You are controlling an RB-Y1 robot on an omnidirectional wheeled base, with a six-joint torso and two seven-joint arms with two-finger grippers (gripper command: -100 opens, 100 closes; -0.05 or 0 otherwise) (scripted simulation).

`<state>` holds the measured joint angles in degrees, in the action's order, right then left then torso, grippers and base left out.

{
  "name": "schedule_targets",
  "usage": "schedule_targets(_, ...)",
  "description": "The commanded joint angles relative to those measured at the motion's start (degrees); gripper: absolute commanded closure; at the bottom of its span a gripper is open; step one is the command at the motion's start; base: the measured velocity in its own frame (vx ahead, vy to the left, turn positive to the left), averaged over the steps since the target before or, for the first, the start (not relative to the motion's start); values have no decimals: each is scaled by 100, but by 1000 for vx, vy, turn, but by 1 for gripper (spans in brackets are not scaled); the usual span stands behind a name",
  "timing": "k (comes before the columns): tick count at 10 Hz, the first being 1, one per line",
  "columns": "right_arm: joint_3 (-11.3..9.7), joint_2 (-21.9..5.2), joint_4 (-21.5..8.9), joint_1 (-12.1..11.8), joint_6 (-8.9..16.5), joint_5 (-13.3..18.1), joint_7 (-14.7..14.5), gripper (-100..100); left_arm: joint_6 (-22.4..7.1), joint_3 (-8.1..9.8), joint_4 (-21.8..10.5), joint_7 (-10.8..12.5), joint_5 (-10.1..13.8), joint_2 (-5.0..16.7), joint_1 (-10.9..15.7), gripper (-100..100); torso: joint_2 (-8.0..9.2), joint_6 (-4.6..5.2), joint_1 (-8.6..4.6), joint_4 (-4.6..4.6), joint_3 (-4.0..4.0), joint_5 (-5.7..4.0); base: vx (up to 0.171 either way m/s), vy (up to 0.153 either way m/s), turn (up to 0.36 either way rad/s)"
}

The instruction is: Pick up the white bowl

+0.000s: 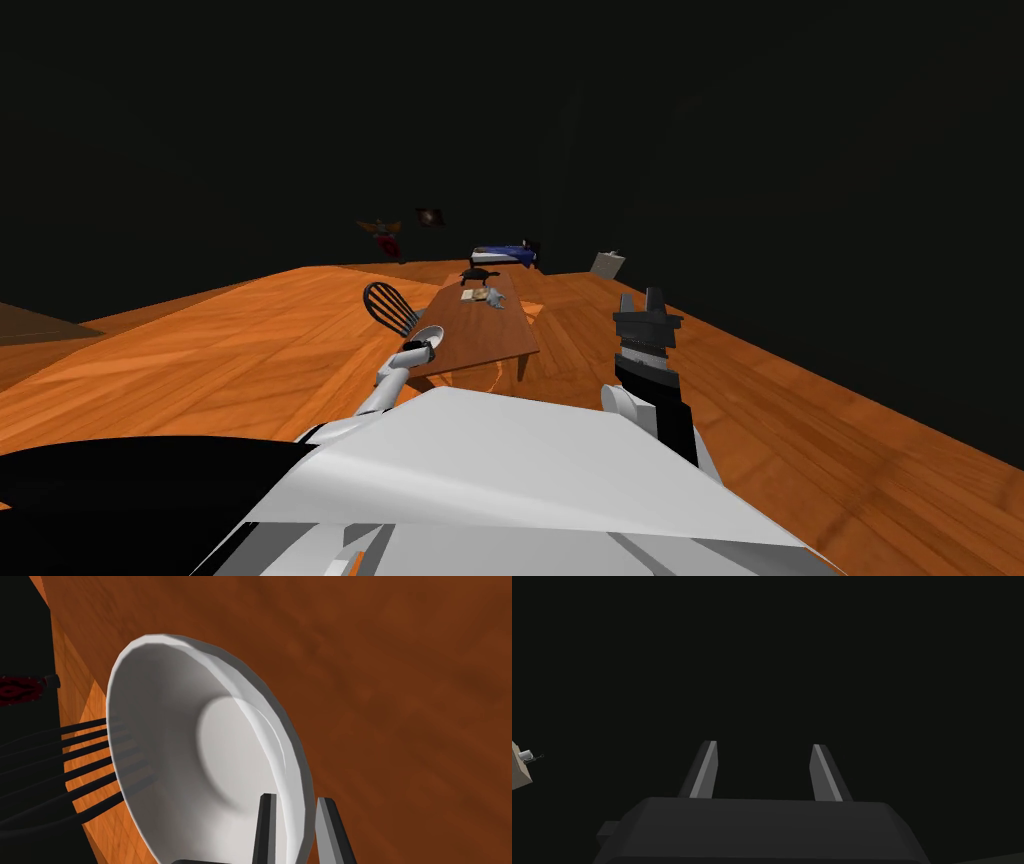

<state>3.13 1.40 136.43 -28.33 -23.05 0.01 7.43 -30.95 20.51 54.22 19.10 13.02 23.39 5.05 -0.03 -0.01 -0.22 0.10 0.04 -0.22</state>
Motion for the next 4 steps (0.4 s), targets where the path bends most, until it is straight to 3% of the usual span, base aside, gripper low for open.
schedule_targets(1, 0, 0, 0, 0, 0, 0, 0, 0, -98, -89, 230, -68, 66, -31, -79, 100, 0, 0, 0, 0, 0, 0, 49, -17, 93)
schedule_targets(2, 0, 0, 0, 0, 0, 0, 0, 0, -176, -161, 404, -121, 116, -58, -143, 100, -1, -2, -1, 0, 0, -2, 57, -13, 231)
schedule_targets(3, 1, 0, 0, -1, 0, 0, 0, 0, -110, -116, 293, -70, 61, -62, -97, 100, -1, -8, 1, -2, -1, -3, 24, -9, 54)
schedule_targets(4, 0, 0, 0, 0, 0, 0, 0, 0, -128, -122, 314, -78, 62, -65, -106, 0, 6, -1, 3, 0, 3, -2, 0, 0, 0)
